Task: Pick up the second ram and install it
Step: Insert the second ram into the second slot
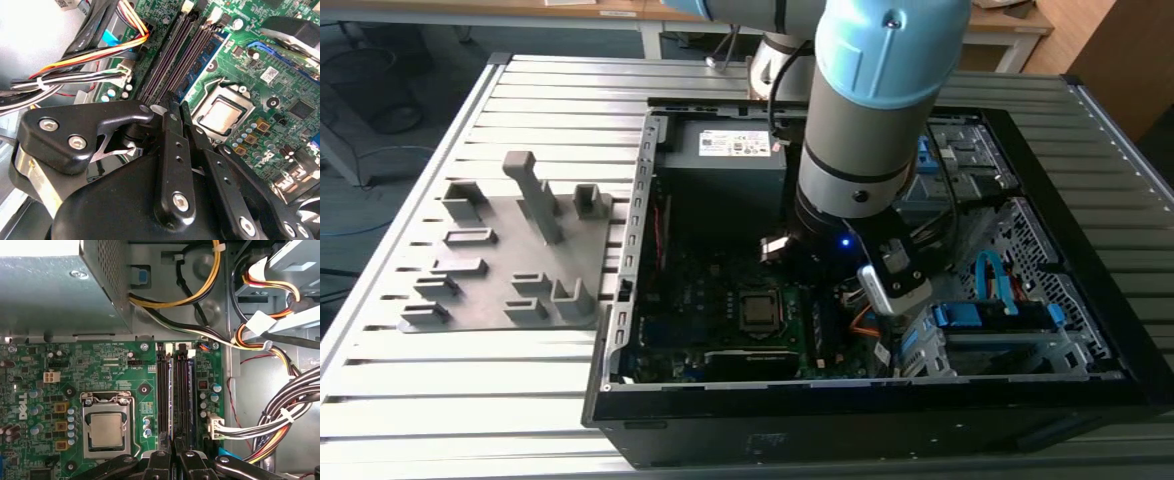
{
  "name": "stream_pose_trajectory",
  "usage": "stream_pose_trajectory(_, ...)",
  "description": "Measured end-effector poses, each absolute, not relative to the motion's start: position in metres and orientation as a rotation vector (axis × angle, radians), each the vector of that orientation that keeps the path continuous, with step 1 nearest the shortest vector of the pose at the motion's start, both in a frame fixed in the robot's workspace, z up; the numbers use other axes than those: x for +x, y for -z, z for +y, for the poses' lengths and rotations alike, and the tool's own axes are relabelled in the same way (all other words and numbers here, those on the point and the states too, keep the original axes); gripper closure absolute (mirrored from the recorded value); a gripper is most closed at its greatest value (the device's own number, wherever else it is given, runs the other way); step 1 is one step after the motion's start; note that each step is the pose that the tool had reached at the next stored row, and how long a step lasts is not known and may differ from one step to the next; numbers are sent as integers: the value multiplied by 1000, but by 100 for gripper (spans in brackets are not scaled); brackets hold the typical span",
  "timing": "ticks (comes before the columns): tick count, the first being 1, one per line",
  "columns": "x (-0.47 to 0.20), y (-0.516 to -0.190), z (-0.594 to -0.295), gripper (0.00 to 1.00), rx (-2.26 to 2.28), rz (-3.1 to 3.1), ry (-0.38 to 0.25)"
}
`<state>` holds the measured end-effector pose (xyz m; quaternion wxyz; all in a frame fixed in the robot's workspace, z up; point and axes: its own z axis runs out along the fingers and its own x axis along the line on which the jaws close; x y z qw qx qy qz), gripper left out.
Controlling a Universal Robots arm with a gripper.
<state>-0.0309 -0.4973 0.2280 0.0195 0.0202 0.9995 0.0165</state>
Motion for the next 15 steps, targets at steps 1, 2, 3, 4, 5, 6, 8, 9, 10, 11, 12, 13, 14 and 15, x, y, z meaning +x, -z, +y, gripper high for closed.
stream_pose_trajectory(1,-31,-228,-497,86,62,3101,-50)
stream_pose_trajectory(2,-31,-227,-497,86,61,3102,-48)
stream_pose_trajectory(3,-31,-227,-497,86,60,3102,-45)
stream_pose_trajectory(4,-31,-227,-497,86,60,3102,-44)
stream_pose_trajectory(5,-31,-227,-497,86,60,3102,-43)
stream_pose_trajectory(6,-31,-226,-497,86,60,3101,-43)
stream_pose_trajectory(8,-31,-224,-497,86,60,3102,-42)
stream_pose_trajectory(9,-31,-223,-497,86,60,3102,-42)
stream_pose_trajectory(10,-31,-221,-497,86,60,3102,-42)
stream_pose_trajectory(11,-31,-220,-497,86,60,3102,-41)
stream_pose_trajectory(12,-31,-219,-497,86,59,3102,-39)
stream_pose_trajectory(13,-31,-219,-497,86,59,3102,-38)
stream_pose_trajectory(14,-31,-218,-497,86,60,3102,-36)
stream_pose_trajectory(15,-31,-218,-497,86,59,3102,-34)
